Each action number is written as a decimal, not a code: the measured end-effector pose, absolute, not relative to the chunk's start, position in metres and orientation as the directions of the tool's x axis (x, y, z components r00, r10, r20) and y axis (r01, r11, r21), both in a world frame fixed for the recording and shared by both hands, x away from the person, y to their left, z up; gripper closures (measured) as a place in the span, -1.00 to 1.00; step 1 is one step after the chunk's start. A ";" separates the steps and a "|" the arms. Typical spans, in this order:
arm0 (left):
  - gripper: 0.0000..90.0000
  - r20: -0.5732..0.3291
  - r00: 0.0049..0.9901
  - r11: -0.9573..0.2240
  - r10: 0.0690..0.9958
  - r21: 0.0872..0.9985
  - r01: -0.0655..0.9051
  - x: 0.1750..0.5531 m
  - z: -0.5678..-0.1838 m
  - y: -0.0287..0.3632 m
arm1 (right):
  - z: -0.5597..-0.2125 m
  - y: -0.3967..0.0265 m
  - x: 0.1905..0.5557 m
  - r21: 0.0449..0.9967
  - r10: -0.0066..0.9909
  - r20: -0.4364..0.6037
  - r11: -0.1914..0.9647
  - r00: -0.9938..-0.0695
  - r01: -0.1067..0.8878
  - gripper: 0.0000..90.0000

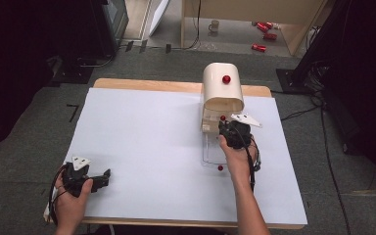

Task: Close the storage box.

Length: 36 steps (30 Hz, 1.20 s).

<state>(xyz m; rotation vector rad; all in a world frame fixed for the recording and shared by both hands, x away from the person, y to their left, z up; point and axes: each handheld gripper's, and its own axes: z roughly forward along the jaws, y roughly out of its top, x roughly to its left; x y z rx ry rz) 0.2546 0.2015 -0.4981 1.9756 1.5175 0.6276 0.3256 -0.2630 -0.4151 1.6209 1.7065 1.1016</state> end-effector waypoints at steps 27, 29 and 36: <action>-1.00 0.025 0.247 -0.197 0.969 0.682 0.704 0.255 -0.498 0.201 | -0.426 -0.268 0.279 0.837 0.979 0.133 -0.028 -0.154 0.546 -1.00; -1.00 0.025 0.247 -0.197 0.969 0.682 0.704 0.255 -0.498 0.201 | -0.430 -0.269 0.269 0.837 0.981 0.122 -0.022 -0.148 0.547 -1.00; -1.00 0.025 0.248 -0.197 0.969 0.682 0.704 0.255 -0.498 0.201 | -0.439 -0.272 0.249 0.831 0.986 0.108 -0.017 -0.130 0.556 -1.00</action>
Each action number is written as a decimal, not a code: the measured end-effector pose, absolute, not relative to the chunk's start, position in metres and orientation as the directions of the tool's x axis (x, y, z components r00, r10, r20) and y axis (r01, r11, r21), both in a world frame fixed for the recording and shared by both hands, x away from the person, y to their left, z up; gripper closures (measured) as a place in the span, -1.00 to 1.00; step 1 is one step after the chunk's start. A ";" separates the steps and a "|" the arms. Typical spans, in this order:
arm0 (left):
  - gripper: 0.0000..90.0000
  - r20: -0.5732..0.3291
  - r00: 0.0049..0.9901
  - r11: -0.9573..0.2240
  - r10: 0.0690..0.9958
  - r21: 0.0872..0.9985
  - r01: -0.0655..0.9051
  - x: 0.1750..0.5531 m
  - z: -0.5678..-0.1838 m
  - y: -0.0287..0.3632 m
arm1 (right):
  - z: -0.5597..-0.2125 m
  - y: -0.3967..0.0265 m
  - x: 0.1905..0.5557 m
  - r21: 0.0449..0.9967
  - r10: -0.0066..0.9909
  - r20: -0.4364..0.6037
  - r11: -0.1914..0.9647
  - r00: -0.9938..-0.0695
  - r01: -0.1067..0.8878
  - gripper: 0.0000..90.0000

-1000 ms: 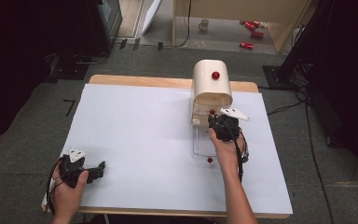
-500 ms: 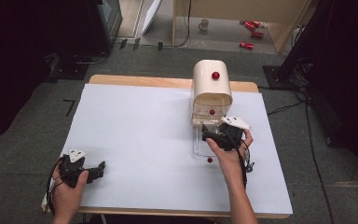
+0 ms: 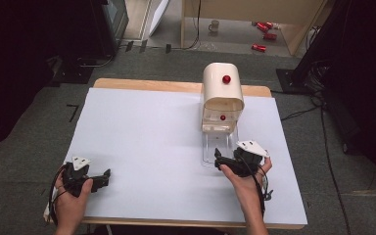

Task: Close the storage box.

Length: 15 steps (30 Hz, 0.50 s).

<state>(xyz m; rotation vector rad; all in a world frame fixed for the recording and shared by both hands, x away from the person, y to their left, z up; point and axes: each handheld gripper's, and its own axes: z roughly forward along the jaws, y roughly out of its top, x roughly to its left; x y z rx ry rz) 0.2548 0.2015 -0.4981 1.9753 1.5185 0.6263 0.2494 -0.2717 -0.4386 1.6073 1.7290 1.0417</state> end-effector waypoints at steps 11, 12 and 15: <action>-1.00 0.025 0.247 -0.197 0.969 0.682 0.704 0.255 -0.498 0.201 | -0.462 -0.279 0.216 0.809 0.988 0.118 -0.038 -0.098 0.587 -1.00; -1.00 0.025 0.247 -0.197 0.969 0.682 0.704 0.255 -0.498 0.201 | -0.462 -0.279 0.216 0.809 0.988 0.118 -0.038 -0.098 0.587 -1.00; -1.00 0.025 0.247 -0.197 0.969 0.682 0.704 0.255 -0.498 0.201 | -0.468 -0.281 0.210 0.804 0.988 0.124 -0.046 -0.092 0.593 -1.00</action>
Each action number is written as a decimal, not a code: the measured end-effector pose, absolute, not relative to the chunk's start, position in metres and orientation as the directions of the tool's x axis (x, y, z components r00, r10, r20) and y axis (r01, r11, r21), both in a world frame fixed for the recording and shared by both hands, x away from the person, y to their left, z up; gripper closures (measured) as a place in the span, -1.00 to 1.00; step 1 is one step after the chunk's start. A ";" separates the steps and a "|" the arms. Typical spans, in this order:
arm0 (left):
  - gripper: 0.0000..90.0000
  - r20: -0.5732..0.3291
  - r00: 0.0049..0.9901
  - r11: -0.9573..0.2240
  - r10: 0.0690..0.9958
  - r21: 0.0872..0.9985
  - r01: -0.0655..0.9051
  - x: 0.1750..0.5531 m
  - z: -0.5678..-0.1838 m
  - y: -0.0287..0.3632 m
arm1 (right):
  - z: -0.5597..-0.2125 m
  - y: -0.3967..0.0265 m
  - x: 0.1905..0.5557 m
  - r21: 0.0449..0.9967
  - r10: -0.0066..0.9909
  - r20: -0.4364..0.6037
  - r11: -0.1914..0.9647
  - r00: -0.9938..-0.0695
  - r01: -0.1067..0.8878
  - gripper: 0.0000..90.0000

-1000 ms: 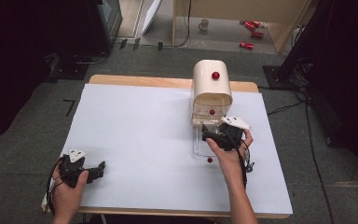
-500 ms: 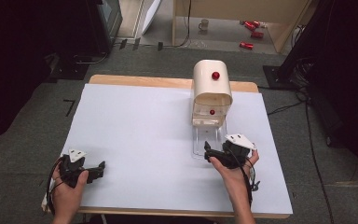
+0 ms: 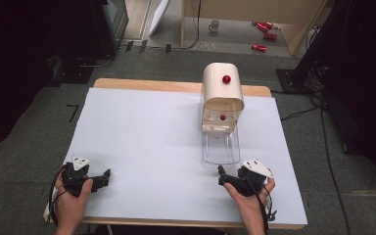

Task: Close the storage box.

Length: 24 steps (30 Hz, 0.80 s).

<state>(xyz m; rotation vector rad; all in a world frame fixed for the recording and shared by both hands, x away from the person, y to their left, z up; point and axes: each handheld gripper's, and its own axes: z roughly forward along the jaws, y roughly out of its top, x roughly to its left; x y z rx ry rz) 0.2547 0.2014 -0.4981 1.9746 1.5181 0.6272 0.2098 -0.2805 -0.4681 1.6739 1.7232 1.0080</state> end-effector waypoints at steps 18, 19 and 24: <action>-1.00 0.025 0.247 -0.198 0.969 0.682 0.704 0.255 -0.498 0.201 | -0.493 -0.272 0.202 0.788 0.983 0.157 -0.067 -0.094 0.612 -0.21; -1.00 0.025 0.247 -0.197 0.969 0.682 0.704 0.255 -0.498 0.201 | -0.493 -0.271 0.202 0.788 0.982 0.159 -0.063 -0.105 0.612 -0.14; -1.00 0.025 0.247 -0.197 0.969 0.682 0.704 0.255 -0.498 0.201 | -0.497 -0.265 0.202 0.782 0.982 0.146 -0.040 -0.119 0.622 0.11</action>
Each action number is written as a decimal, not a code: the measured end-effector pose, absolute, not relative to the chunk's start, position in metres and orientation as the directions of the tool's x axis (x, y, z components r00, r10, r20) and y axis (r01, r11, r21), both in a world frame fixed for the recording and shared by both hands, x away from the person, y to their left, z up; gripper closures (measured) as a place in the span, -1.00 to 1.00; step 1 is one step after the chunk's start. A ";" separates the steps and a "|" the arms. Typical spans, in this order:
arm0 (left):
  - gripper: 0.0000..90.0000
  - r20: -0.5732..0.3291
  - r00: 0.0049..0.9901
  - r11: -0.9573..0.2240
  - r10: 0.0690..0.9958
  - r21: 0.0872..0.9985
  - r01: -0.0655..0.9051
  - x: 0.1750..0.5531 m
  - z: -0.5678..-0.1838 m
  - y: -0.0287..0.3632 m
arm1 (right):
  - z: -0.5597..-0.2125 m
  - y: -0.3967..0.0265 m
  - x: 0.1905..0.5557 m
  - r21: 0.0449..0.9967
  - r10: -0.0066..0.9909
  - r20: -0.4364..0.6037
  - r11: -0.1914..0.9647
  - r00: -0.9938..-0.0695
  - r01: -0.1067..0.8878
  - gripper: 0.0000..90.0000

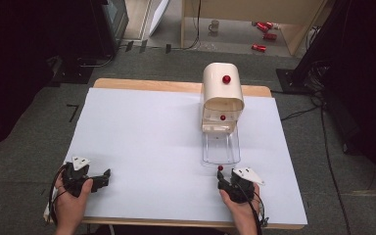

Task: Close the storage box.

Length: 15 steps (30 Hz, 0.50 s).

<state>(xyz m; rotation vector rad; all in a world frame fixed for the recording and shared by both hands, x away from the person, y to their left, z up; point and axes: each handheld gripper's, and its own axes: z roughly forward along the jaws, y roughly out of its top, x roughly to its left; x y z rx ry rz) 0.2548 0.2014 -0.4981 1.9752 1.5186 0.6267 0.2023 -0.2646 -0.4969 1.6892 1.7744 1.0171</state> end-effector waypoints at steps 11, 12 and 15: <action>-1.00 0.025 0.247 -0.197 0.969 0.682 0.704 0.255 -0.498 0.201 | -0.498 -0.261 0.206 0.776 0.977 0.160 -0.035 -0.143 0.630 0.62; -1.00 0.025 0.247 -0.197 0.969 0.682 0.704 0.255 -0.498 0.201 | -0.498 -0.261 0.206 0.776 0.977 0.160 -0.035 -0.143 0.630 0.62; -1.00 0.025 0.247 -0.197 0.969 0.682 0.704 0.255 -0.498 0.201 | -0.496 -0.258 0.207 0.779 0.976 0.165 -0.040 -0.143 0.626 0.70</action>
